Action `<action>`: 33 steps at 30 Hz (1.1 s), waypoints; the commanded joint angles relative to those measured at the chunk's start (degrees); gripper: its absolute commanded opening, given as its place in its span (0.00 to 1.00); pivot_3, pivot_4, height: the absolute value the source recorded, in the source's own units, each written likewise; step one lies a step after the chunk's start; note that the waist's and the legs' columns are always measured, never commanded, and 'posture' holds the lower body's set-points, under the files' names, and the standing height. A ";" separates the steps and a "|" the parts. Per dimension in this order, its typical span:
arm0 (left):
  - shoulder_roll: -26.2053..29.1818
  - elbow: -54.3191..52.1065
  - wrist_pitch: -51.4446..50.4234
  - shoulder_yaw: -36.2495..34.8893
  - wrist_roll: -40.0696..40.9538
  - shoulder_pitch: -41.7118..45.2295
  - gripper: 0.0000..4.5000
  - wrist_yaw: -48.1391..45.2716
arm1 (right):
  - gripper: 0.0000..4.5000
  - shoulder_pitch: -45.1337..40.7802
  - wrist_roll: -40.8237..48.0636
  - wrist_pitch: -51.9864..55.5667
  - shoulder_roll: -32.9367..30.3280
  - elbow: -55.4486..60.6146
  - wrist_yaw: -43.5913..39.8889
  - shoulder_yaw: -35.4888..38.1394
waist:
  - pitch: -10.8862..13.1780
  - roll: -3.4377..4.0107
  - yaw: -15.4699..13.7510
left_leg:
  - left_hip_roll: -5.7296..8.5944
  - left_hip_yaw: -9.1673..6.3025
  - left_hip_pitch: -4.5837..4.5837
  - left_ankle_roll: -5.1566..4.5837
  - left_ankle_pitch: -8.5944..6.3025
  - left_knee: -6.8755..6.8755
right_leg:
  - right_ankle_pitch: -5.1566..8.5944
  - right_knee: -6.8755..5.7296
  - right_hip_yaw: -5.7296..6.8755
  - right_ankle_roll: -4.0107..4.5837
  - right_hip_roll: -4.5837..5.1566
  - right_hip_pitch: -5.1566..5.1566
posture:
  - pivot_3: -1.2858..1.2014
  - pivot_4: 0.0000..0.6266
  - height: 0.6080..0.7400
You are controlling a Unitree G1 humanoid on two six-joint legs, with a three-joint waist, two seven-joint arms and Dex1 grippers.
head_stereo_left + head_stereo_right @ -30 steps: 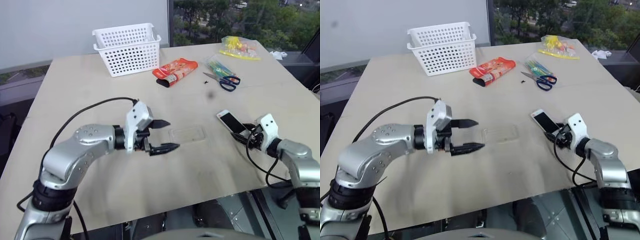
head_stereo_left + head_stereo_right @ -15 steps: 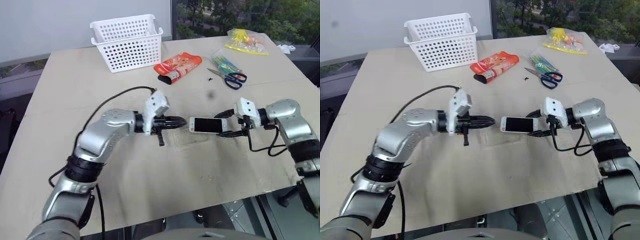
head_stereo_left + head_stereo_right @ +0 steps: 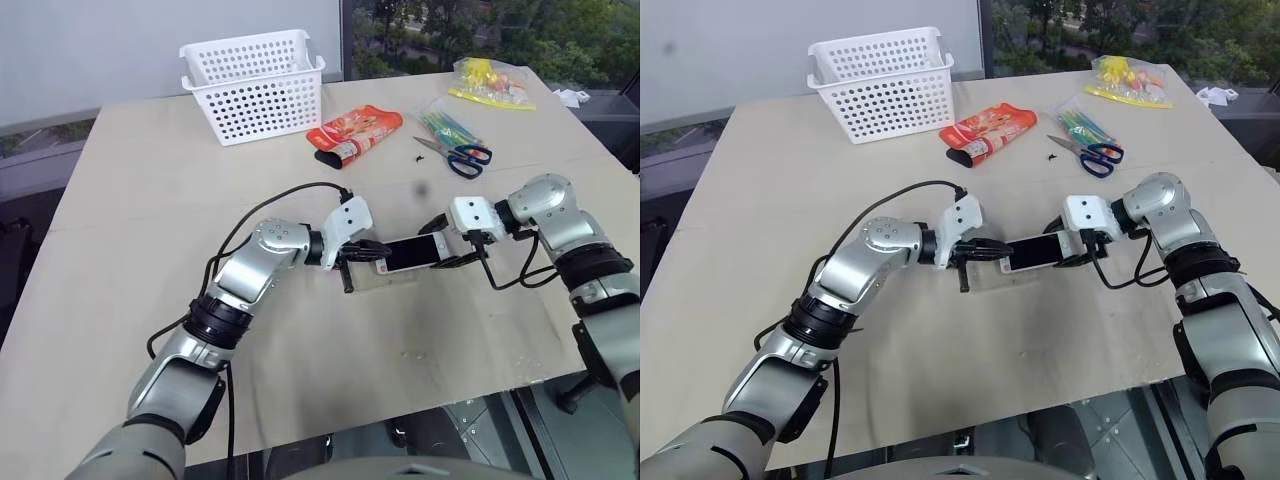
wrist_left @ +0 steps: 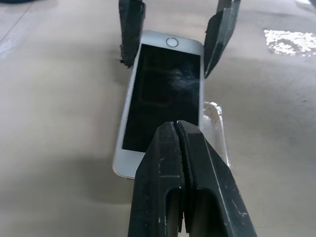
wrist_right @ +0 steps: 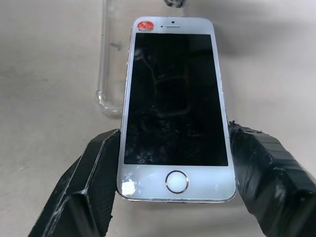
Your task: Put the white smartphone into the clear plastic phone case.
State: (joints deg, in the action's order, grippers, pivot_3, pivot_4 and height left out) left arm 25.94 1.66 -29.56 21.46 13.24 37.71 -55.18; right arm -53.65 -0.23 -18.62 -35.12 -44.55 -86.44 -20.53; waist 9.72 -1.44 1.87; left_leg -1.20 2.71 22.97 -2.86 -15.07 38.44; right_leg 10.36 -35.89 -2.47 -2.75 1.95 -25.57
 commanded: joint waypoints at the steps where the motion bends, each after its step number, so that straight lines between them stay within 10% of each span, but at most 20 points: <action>1: 0.01 -2.90 -0.46 1.03 -1.35 -1.99 0.01 0.11 | 0.64 -1.19 -0.46 -3.07 -0.45 0.40 -6.03 -1.50 | 0.00 0.00 0.22 | 0.00 -0.02 -0.01 0.00 0.00 0.00 | 0.00 0.00 -0.01 0.00 0.00 0.00 | 0.52 0.24 1.00; 17: -1.02 -4.04 -3.08 0.61 -2.95 -4.63 0.01 1.56 | 0.64 -4.55 -0.37 -3.08 -0.22 -2.36 -4.08 -4.48 | -0.01 0.01 0.27 | -0.01 -0.08 -0.13 0.00 0.00 0.06 | -0.03 -0.10 -0.12 0.00 0.04 0.04 | 0.52 0.24 1.00; 21: -1.11 -2.97 -2.36 0.92 -3.31 -4.87 0.00 1.30 | 0.99 -8.02 -3.03 -0.82 0.88 -7.63 -1.78 -4.33 | -0.01 0.01 0.29 | -0.01 -0.08 -0.13 0.00 0.00 0.06 | -0.03 -0.11 -0.11 0.00 0.04 0.04 | 0.52 0.24 1.00; 33: -0.95 -2.56 -2.22 0.77 -3.63 -4.74 0.00 0.93 | 0.99 -8.46 -7.91 1.71 3.24 -10.77 -0.61 -4.11 | -0.01 0.01 0.32 | 0.00 -0.08 -0.12 0.01 0.01 0.05 | -0.03 -0.12 -0.10 0.00 0.05 0.03 | 0.52 0.24 1.00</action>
State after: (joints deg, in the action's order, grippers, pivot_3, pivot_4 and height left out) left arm 24.86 -0.41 -32.14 22.77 9.81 32.95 -54.01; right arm -61.52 -8.16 -17.28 -32.13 -56.33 -86.36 -25.93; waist 9.71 -1.43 2.19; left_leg -1.20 2.64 22.85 -2.86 -15.07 38.49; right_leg 10.33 -36.02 -2.56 -2.74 1.99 -25.54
